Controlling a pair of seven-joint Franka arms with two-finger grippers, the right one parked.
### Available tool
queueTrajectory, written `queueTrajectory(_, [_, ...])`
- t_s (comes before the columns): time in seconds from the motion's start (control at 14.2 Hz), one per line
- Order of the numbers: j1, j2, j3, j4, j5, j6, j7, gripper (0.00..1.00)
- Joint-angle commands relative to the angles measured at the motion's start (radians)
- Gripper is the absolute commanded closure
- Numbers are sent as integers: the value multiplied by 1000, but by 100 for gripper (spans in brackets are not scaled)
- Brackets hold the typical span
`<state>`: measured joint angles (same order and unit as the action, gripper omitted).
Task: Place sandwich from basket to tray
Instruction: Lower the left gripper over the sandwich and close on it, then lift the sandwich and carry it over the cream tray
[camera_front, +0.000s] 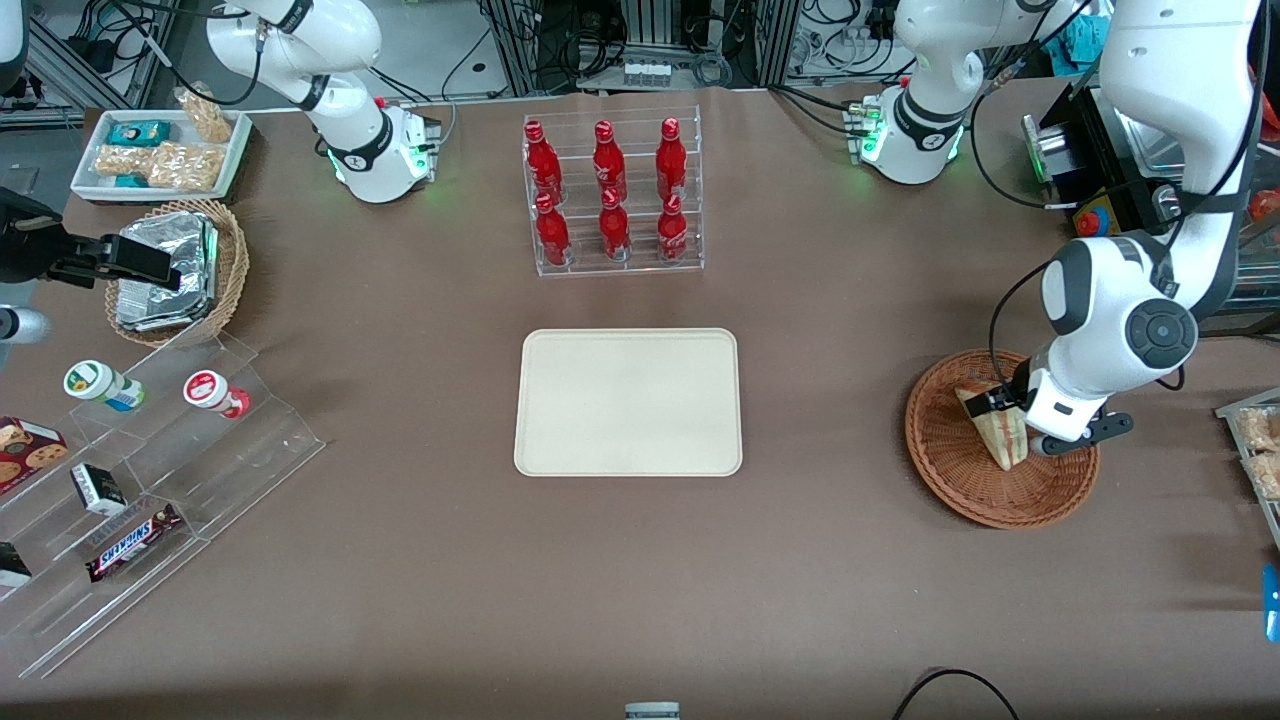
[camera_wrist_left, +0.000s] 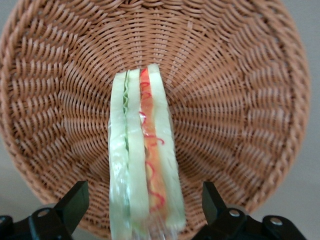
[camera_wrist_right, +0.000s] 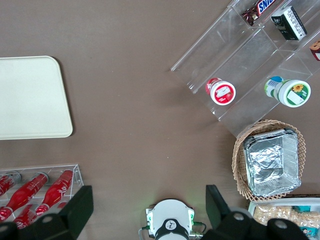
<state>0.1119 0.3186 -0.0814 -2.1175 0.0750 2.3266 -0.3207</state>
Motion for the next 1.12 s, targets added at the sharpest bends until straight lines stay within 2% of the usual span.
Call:
queueTrajectory(0.0, [9,8,-3,-9,3,23,0,26])
queueTrajectory(0.07, [14,8,-3,-9,3,22,0,48])
queueTrajectory(0.14, [20,8,-4,-9,3,17,-5,65])
queueTrajectory(0.28, [18,7,-4,-1,3,10,-2,85])
queueTrajectory(0.56, [-12,-33,-20,82,2,-159,5,87])
queueTrajectory(0.77, [-138,-111,-44,120,2,-274,6,87])
queueTrajectory(1.05, [-339,-76,-78,232,-20,-384,-11,87])
